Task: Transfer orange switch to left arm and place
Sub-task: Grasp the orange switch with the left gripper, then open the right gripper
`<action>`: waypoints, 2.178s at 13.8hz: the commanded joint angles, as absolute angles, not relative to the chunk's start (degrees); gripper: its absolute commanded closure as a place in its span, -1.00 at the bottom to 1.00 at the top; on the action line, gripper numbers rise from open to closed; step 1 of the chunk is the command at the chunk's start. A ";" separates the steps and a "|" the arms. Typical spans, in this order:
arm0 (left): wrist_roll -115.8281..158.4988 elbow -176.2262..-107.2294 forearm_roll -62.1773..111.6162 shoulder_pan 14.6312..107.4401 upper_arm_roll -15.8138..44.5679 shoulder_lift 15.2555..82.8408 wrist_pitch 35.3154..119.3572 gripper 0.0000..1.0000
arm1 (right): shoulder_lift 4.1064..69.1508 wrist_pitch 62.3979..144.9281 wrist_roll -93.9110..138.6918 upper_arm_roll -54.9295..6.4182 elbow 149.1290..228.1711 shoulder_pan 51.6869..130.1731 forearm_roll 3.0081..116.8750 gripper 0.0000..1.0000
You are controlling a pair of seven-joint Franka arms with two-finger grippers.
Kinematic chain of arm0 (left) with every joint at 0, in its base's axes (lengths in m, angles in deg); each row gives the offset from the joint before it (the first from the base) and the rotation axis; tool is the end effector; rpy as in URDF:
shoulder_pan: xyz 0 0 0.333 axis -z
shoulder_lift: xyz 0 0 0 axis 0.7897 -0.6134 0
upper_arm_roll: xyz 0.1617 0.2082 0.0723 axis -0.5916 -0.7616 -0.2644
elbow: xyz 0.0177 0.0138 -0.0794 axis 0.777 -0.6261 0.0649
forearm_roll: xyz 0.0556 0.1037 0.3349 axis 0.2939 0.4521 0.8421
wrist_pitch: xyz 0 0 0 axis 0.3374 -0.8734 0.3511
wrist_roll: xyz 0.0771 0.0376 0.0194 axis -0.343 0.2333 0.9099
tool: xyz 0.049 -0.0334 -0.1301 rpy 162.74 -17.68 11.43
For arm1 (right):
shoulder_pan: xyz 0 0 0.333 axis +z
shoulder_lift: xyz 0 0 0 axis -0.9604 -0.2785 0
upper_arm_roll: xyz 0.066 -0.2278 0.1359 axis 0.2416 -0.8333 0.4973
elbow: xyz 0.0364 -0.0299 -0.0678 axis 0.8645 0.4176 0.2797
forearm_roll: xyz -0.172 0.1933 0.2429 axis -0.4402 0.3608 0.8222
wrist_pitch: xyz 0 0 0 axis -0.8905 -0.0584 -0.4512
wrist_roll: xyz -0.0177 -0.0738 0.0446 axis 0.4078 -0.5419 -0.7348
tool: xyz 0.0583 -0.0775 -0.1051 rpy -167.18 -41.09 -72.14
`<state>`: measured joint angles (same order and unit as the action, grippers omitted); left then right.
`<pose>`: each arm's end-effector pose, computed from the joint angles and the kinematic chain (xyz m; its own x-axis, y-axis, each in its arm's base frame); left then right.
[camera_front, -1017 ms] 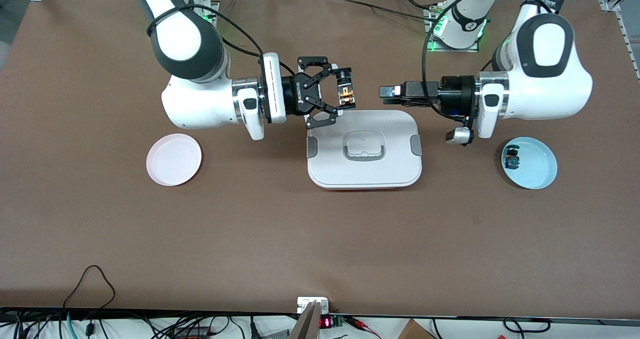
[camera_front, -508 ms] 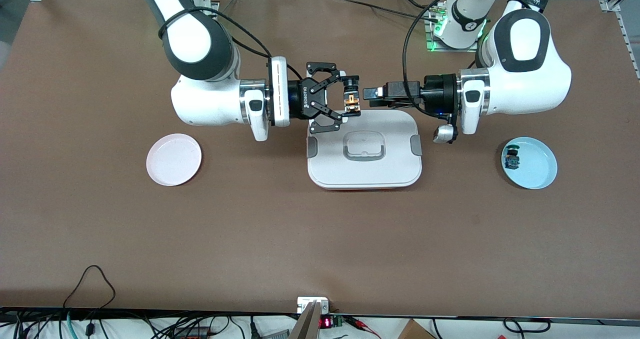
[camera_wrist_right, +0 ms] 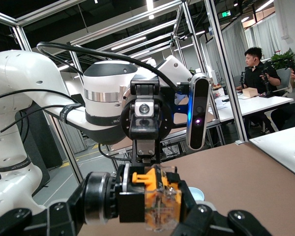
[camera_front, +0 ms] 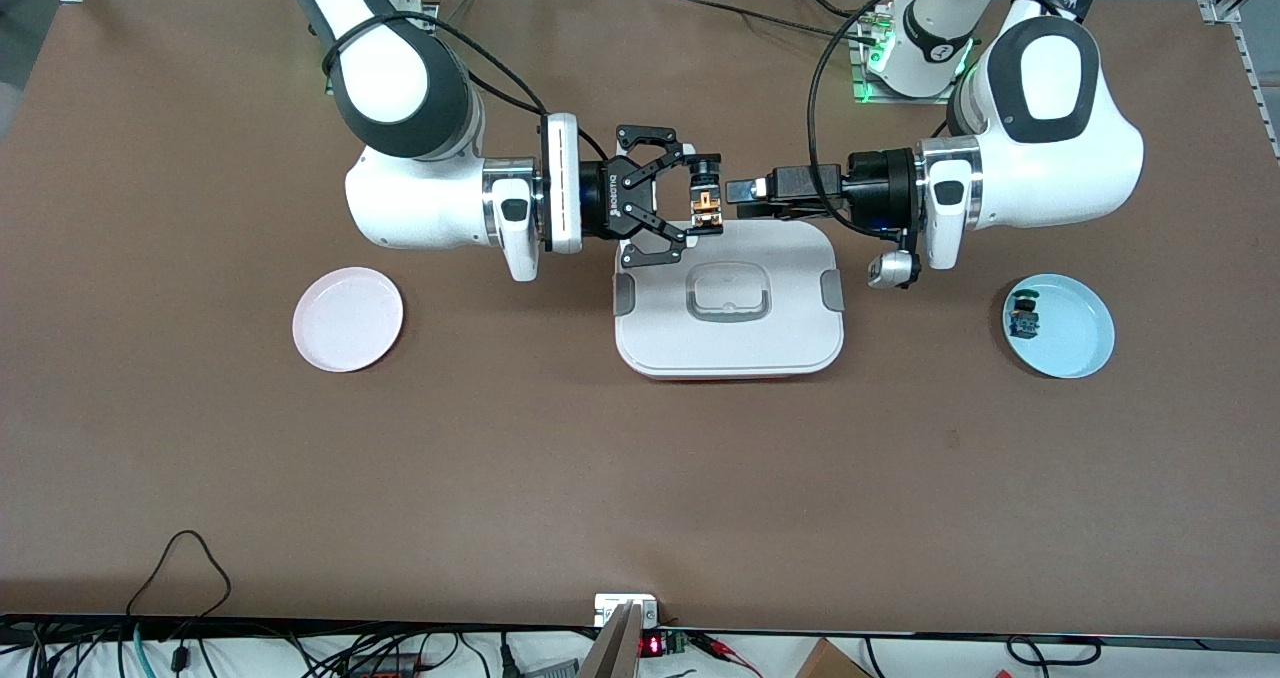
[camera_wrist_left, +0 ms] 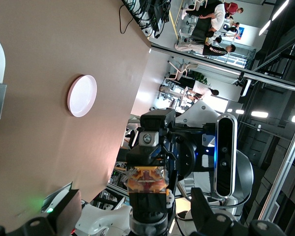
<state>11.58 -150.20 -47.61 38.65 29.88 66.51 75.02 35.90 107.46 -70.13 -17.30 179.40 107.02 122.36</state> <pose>0.5197 -0.2766 0.4603 0.9512 0.0581 -0.3031 0.3084 -0.2201 0.9255 0.5117 0.4493 0.4385 0.3032 0.0776 0.9498 0.9500 0.0540 -0.3077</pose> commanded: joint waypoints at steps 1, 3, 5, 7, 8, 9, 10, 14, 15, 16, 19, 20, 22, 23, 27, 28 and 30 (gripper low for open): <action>9.96 -149.59 -49.61 39.06 30.42 65.97 76.71 -0.93 | 36.45 108.45 -70.49 -17.49 179.80 107.84 123.47 1.00; 8.83 -148.89 -49.61 39.24 30.50 64.65 76.80 -0.93 | 36.45 108.45 -70.49 -17.58 179.80 107.93 123.47 1.00; 8.82 -148.36 -49.70 39.77 30.42 64.21 76.89 -0.89 | 36.45 108.45 -70.40 -17.58 179.72 107.93 123.55 1.00; 8.91 -148.28 -49.70 39.77 30.50 64.21 76.72 -0.72 | 36.45 108.45 -70.40 -17.58 179.72 108.02 123.73 1.00; 8.82 -148.28 -49.70 39.86 30.59 64.12 76.72 -0.69 | 36.36 108.45 -70.40 -17.58 179.72 108.11 123.73 1.00; 8.82 -148.28 -49.70 39.86 30.59 64.04 76.72 -0.64 | 36.45 108.54 -70.40 -17.58 179.72 108.11 123.73 1.00; 8.82 -148.28 -49.78 39.86 30.59 63.95 76.80 -0.55 | 36.45 108.45 -70.40 -17.58 179.72 108.11 123.73 0.99; 7.94 -148.19 -53.04 40.03 30.77 63.68 76.72 -0.18 | 36.45 108.45 -70.49 -17.66 179.72 108.11 123.47 0.99; 7.94 -148.19 -53.04 40.12 30.68 63.68 76.72 -0.04 | 36.45 108.45 -70.57 -17.75 179.80 108.02 123.38 0.99; 7.85 -148.19 -53.04 40.12 30.68 63.77 76.72 0.07 | 36.45 108.45 -70.49 -17.84 179.80 108.02 123.38 0.99; 5.14 -148.54 -53.04 40.12 30.68 63.68 76.63 0.44 | 36.45 108.45 -70.49 -17.93 179.80 108.11 123.38 0.98; 5.13 -148.54 -52.95 40.03 30.68 63.68 76.54 0.52 | 36.45 108.45 -70.57 -17.93 179.80 108.11 123.29 0.98; 5.13 -148.45 -52.95 40.03 30.68 63.68 76.37 0.53 | 36.45 108.45 -70.84 -17.93 179.80 108.11 123.29 0.98; 5.13 -148.45 -52.86 39.95 30.68 63.68 76.28 0.53 | 36.45 108.45 -70.93 -17.93 179.80 108.11 123.29 0.98; 5.13 -148.36 -52.60 39.77 30.68 63.86 76.10 0.54 | 36.63 108.10 -70.31 -17.93 181.03 108.02 123.73 -1.00; 5.22 -148.36 -52.51 39.59 30.68 63.86 76.10 0.54 | 36.71 108.36 -70.31 -17.93 181.03 108.02 123.82 -1.00; 5.30 -148.36 -52.42 39.33 30.59 64.03 76.10 0.51 | 36.80 108.36 -70.31 -17.93 181.03 108.02 123.82 -1.00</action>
<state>6.71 -149.28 -51.37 39.48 30.57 64.36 76.10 35.91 107.88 -70.41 -17.53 180.14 107.48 122.64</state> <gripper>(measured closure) 0.595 0.000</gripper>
